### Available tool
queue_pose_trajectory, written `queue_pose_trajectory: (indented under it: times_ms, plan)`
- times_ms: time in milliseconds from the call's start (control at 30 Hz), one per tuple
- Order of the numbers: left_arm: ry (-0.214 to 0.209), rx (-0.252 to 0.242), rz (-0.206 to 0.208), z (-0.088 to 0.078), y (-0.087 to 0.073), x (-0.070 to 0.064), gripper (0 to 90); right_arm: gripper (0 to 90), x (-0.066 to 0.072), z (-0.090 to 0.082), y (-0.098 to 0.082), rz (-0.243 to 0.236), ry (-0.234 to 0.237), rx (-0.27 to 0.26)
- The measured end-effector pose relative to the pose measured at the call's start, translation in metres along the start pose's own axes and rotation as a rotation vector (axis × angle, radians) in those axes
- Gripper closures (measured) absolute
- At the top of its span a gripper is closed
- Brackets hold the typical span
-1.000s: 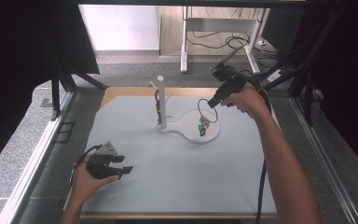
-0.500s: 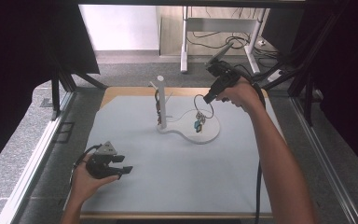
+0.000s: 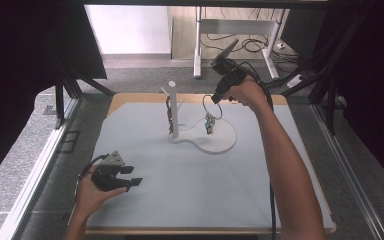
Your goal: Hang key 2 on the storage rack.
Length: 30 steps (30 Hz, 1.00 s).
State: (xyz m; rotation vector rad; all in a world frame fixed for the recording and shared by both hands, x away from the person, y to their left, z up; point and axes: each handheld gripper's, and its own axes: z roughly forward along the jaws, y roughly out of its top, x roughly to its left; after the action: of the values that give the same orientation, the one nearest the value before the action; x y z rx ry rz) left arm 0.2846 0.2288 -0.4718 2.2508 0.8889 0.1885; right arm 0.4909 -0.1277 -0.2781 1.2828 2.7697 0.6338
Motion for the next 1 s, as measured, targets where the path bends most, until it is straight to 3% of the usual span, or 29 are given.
queue_pose_trajectory:
  times_ms: [100,700,1000]
  plan:
    - [-0.006,-0.019,0.005,-0.002,0.0,0.001,43.5,88.2,0.001,0.007,0.006,0.0,0.001,0.005]
    - [-0.012,0.015,0.006,0.001,0.0,-0.001,42.8,88.1,0.004,0.028,0.03,-0.013,0.018,0.011]
    - [-0.014,-0.002,-0.001,-0.001,0.0,0.0,42.1,88.1,0.006,0.038,0.042,-0.01,0.034,0.0]
